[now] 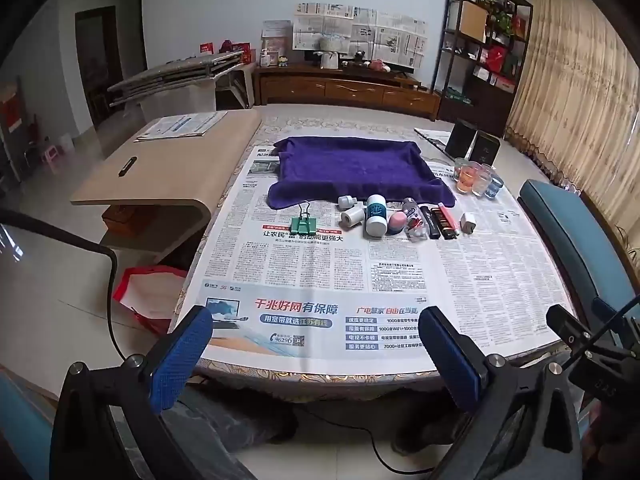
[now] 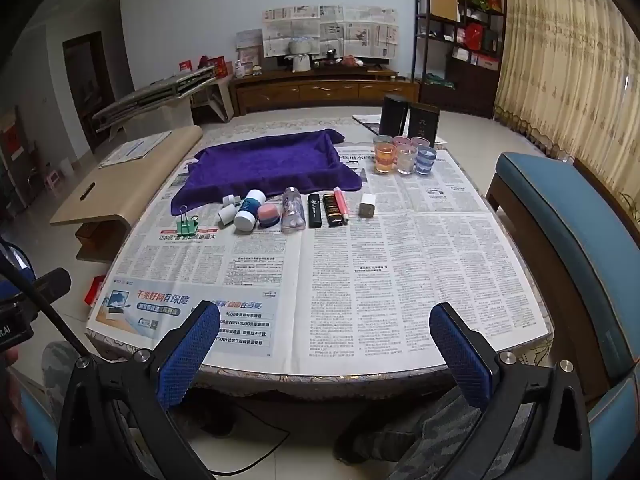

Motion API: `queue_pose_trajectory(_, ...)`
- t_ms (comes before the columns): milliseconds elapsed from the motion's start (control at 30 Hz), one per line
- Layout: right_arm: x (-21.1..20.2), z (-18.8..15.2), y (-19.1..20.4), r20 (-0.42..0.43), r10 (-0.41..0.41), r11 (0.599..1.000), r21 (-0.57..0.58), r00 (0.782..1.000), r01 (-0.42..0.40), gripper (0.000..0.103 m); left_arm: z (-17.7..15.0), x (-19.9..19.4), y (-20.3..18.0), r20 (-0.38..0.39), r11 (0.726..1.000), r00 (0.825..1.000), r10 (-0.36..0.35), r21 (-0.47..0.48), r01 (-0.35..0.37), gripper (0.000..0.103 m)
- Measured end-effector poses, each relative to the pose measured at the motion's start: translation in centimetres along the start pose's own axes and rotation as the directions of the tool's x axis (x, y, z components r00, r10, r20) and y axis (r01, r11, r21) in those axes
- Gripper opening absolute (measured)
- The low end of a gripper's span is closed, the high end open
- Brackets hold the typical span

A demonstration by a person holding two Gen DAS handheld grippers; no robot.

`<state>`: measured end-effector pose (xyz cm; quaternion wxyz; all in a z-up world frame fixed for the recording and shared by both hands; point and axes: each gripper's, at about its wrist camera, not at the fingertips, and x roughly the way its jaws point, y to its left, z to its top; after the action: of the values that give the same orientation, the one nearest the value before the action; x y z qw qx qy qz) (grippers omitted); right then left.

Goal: Organize rigid objects

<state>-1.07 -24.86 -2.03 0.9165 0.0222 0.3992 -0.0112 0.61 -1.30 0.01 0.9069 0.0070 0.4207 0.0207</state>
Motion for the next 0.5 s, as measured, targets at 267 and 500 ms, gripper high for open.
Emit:
queue_pose_trajectory(267,-0.9,-0.3,0.1,0.0,-0.007,1.0,0.002,1.0,0.007,0.103,-0.6,-1.1,2.2,0.039,0.997,0.998,-0.058,-0.056,0.06,0.103)
queue_pose_trajectory(500,-1.1,-0.1,0.2,0.002,-0.003,1.0,0.009,1.0,0.003,0.103,-0.1,-2.3,1.9,0.05,0.997,0.997,-0.057,-0.047,0.059,0.103)
